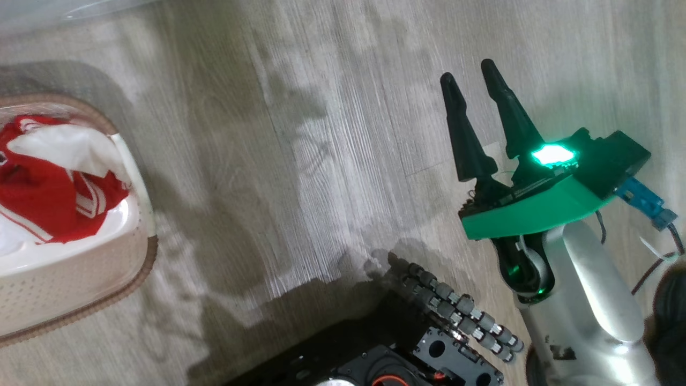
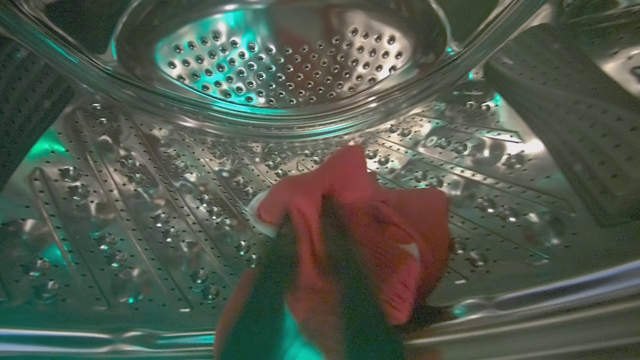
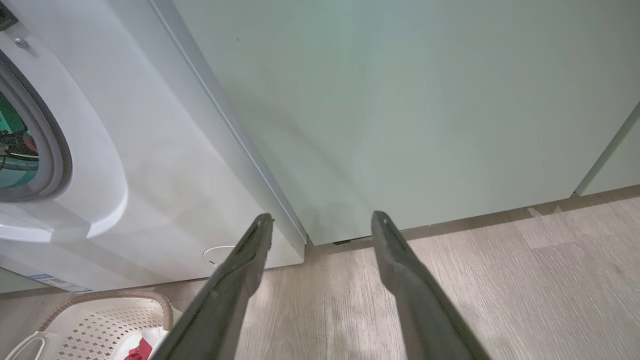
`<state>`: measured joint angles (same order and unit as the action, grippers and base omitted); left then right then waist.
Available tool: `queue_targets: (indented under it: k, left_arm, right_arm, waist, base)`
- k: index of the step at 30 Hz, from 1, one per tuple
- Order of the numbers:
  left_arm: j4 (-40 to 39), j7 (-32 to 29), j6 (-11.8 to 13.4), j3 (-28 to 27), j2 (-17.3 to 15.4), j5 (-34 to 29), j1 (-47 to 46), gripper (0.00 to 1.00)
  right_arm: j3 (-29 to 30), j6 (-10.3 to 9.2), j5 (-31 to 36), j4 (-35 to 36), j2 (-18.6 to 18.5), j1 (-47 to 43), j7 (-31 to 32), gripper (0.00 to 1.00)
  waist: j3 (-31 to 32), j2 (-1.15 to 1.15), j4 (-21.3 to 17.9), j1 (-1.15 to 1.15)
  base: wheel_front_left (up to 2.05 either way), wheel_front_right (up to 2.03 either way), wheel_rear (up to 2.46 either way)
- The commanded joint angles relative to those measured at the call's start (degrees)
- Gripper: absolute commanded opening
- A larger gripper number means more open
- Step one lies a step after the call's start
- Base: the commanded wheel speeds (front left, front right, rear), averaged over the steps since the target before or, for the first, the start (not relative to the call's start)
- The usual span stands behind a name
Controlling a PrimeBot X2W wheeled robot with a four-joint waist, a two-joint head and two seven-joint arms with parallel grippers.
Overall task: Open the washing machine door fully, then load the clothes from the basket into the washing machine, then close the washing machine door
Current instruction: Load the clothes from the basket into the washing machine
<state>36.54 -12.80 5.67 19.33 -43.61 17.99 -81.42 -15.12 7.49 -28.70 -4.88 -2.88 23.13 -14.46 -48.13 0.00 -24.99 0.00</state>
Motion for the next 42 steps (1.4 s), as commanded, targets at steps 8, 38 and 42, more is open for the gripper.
queue_targets:
  k: [8, 38, 42]
  left_arm:
    - [-1.68, 2.54, 0.53, -1.69, 0.49, 3.01, 2.66, 1.00]
    - [-49.48, 27.53, 15.36, -9.54, 17.03, 11.00, 69.36, 1.00]
    - [-49.66, 27.65, 15.02, -8.23, 17.97, 10.12, 73.31, 1.00]
  right_arm:
    - [1.03, 0.00, 2.03, 0.97, 0.01, -1.59, -0.53, 1.00]
    - [10.60, 0.00, 14.39, -1.30, 0.01, -9.44, 0.34, 1.00]
    - [11.97, 0.00, 15.40, -0.45, 0.01, -11.61, 1.46, 1.00]
  waist:
    - [4.08, 0.00, 2.41, 0.00]
    - [27.17, 0.00, 17.22, 0.00]
    - [31.08, 0.00, 18.01, 0.00]
  base:
    - [0.00, 0.00, 0.00]
    - [0.00, 0.00, 0.00]
    - [0.00, 0.00, 0.00]
